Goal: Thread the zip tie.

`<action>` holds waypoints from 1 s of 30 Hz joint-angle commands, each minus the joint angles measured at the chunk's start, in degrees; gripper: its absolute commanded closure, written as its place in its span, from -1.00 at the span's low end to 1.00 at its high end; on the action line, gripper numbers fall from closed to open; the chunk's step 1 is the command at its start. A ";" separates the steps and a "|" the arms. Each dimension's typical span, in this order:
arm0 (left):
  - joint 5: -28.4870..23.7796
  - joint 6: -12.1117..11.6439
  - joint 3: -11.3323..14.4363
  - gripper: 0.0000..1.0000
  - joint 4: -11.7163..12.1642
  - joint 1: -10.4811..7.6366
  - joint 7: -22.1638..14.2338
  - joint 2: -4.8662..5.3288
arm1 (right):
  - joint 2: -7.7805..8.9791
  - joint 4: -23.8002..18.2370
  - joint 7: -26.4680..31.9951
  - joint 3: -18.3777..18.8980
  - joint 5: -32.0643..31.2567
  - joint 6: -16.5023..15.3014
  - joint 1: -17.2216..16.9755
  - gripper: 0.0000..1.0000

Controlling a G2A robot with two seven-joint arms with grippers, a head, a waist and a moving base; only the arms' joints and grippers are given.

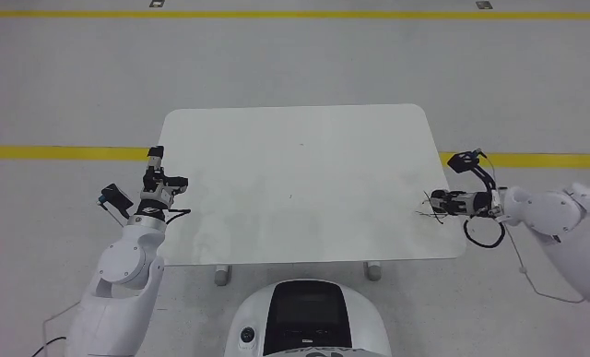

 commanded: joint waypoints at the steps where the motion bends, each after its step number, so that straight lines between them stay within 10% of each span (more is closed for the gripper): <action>1: 0.00 0.00 0.00 -1.00 0.00 0.00 0.00 0.00 | -0.06 0.27 3.20 -0.39 2.61 0.00 1.43 1.00; 12: 0.00 0.00 0.00 -1.00 0.00 0.00 0.00 0.00 | -4.41 5.83 25.11 -0.56 22.72 0.00 10.76 1.00; 21: 0.00 0.00 0.00 -1.00 0.00 0.00 0.00 0.00 | -9.07 8.59 25.11 -8.29 26.04 0.00 17.07 1.00; 30: 0.00 0.00 0.00 -1.00 0.00 0.00 0.00 0.00 | -9.28 8.84 25.11 -8.89 26.44 0.00 17.54 1.00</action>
